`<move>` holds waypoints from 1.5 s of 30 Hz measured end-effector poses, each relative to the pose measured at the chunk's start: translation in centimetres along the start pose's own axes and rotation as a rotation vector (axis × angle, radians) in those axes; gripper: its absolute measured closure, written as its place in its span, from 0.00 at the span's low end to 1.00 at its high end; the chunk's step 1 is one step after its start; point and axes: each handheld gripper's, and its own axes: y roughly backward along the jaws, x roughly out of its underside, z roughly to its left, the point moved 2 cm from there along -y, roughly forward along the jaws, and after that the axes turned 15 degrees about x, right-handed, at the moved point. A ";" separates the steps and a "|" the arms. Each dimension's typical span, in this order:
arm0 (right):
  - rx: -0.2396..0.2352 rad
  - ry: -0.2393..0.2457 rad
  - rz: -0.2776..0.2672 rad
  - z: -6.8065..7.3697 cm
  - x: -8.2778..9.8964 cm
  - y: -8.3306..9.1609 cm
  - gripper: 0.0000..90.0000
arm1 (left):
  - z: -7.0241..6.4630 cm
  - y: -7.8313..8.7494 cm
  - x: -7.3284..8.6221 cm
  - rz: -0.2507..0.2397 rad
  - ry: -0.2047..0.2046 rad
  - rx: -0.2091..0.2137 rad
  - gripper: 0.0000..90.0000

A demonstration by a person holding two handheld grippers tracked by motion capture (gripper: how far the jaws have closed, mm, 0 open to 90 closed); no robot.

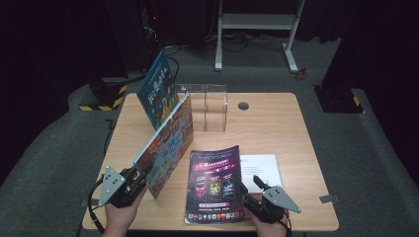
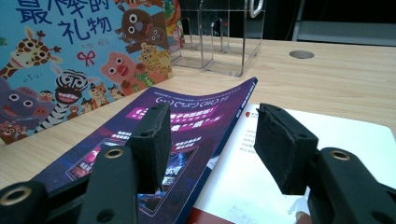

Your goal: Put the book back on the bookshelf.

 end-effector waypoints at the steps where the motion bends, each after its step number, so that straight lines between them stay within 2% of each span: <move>1: -0.001 0.001 0.000 0.0 0.0 0.0 0.51 | 0.1 0.0 0.0 -0.001 0.006 0.007 0.87; 5: -0.002 0.000 0.001 0.0 0.0 0.0 0.51 | 0.2 0.1 -0.1 0.002 0.000 0.027 0.86; 10: -0.003 -0.002 0.001 0.0 0.0 0.0 0.50 | 0.0 0.1 -0.2 0.013 -0.019 0.021 0.86; 15: -0.004 -0.003 0.003 0.0 0.0 0.0 0.50 | 0.1 0.1 -0.3 0.022 -0.001 0.032 0.86; 21: -0.010 -0.003 0.006 0.1 0.1 -0.1 0.50 | 0.0 0.0 -0.4 0.029 -0.014 0.030 0.86; 29: -0.014 0.001 0.006 0.2 0.1 -0.1 0.50 | 0.4 0.2 -0.4 0.018 0.003 -0.005 0.88; 39: -0.011 0.000 0.003 0.1 0.1 0.0 0.50 | 0.4 0.1 -0.5 -0.005 0.019 -0.007 0.89; 42: -0.011 -0.004 0.004 0.0 0.1 0.0 0.50 | 0.8 0.2 -0.6 -0.028 0.054 -0.001 0.90; 45: -0.010 -0.007 0.003 0.0 0.0 0.0 0.50 | 1.0 0.1 -1.0 -0.041 0.064 -0.004 0.90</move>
